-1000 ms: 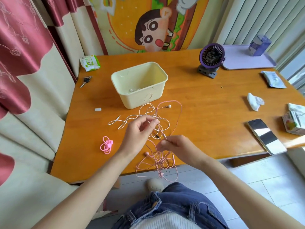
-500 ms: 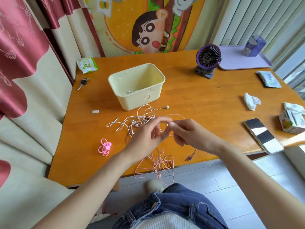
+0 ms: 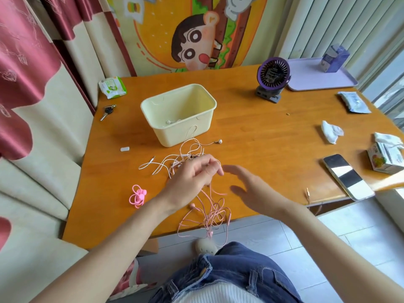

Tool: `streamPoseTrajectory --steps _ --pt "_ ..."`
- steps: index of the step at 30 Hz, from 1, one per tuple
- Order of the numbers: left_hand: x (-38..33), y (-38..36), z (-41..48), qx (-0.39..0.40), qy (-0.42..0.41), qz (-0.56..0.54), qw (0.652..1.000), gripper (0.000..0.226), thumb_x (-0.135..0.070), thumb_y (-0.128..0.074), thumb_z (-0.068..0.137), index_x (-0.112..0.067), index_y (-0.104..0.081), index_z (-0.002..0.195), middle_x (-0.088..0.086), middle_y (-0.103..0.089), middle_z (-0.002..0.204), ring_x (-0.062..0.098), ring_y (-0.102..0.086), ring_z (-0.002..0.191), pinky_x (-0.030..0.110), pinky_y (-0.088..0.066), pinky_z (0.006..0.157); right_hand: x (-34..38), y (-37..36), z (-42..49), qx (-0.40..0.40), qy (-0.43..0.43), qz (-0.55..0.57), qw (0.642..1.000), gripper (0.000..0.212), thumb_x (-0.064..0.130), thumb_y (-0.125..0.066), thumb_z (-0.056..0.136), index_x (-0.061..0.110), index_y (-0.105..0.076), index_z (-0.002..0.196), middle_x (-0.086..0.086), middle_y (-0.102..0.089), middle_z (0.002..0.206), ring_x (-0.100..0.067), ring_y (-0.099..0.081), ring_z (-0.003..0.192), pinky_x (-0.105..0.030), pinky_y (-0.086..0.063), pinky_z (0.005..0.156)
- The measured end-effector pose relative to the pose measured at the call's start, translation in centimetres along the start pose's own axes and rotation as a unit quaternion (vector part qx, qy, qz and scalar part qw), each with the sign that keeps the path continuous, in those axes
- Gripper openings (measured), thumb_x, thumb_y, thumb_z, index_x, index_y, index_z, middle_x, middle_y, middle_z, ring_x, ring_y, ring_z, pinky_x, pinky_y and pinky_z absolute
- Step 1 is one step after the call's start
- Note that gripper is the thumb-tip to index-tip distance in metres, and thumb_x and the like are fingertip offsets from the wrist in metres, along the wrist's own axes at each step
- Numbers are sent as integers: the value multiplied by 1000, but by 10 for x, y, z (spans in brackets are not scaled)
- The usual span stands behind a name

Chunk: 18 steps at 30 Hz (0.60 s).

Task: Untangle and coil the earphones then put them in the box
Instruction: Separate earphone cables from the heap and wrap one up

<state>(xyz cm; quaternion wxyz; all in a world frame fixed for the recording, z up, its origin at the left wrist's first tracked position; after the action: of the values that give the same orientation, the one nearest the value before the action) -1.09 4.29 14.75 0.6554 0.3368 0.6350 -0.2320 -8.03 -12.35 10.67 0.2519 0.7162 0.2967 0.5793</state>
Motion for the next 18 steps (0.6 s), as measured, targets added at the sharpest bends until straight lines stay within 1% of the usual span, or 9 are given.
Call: streamPoseTrajectory --steps 3,5,6,7,9,11,13,16,18 --pt "-11 1 3 22 -32 -65 997 29 -28 -43 95 -9 -58 79 -9 -28 47 5 -23 43 15 -24 44 35 -11 4 98 120 81 985 39 10 -53 94 9 -46 132 0 -55 128 -5 -50 117 -16 -36 99" --pt "-13 6 4 4 -37 -90 995 29 -29 -42 93 -11 -59 77 -10 -28 46 6 -22 42 15 -23 42 45 -12 8 119 127 120 977 24 16 -53 95 4 -61 113 -4 -67 104 -4 -60 87 -18 -46 80" --pt "-11 10 5 -12 -36 -100 994 30 -30 -42 93 -11 -58 77 -11 -28 46 6 -22 42 16 -23 42 48 -11 9 118 115 145 976 21 17 -52 95 2 -64 103 -6 -67 90 -1 -58 72 -16 -44 69" --pt "-10 14 5 -34 -35 -104 993 30 -30 -42 95 -10 -58 78 -11 -29 46 6 -22 41 16 -22 41 49 -10 11 116 104 168 973 22 18 -52 95 1 -65 98 -6 -67 85 1 -56 68 -15 -43 67" --pt "-6 18 5 -84 -27 -87 992 31 -28 -40 99 -10 -58 80 -12 -29 46 5 -22 41 16 -22 40 47 -8 11 92 94 193 972 27 29 -48 95 8 -62 105 -5 -67 99 -5 -63 86 -27 -50 81" --pt "-1 21 5 -139 -20 -39 989 33 -24 -35 101 -9 -58 82 -12 -29 47 4 -24 42 15 -23 40 52 -7 8 92 75 232 965 43 43 -40 91 13 -57 117 -3 -63 115 -11 -62 103 -36 -47 97" --pt "4 20 5 -168 -15 19 985 35 -25 -32 102 -10 -57 83 -12 -32 47 4 -27 42 15 -26 41 59 -8 6 135 72 294 943 48 44 -38 89 7 -58 114 -8 -65 102 -17 -65 93 -38 -49 96" --pt "7 17 8 -155 18 51 986 35 -31 -31 101 -15 -55 82 -14 -43 47 3 -37 41 14 -29 43 71 -2 3 169 91 277 942 27 34 -44 95 14 -62 91 11 -49 57 -6 -48 53 -25 -52 62" --pt "7 19 8 -106 60 25 992 37 -34 -29 100 -14 -56 84 -11 -44 53 2 -36 38 12 -27 41 64 8 12 57 76 235 967 27 22 -42 99 17 -60 80 14 -36 53 -1 -32 46 -13 -33 48"
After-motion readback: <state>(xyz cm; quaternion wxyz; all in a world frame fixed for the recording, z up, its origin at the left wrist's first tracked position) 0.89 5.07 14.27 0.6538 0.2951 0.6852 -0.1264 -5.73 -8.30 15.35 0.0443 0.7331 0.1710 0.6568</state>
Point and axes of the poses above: each hand's wrist, its own z-axis towards the middle knuckle, its own y-axis out of the back of the hand, x = y × z, the point moved 1 cm from there along z, towards the middle knuckle
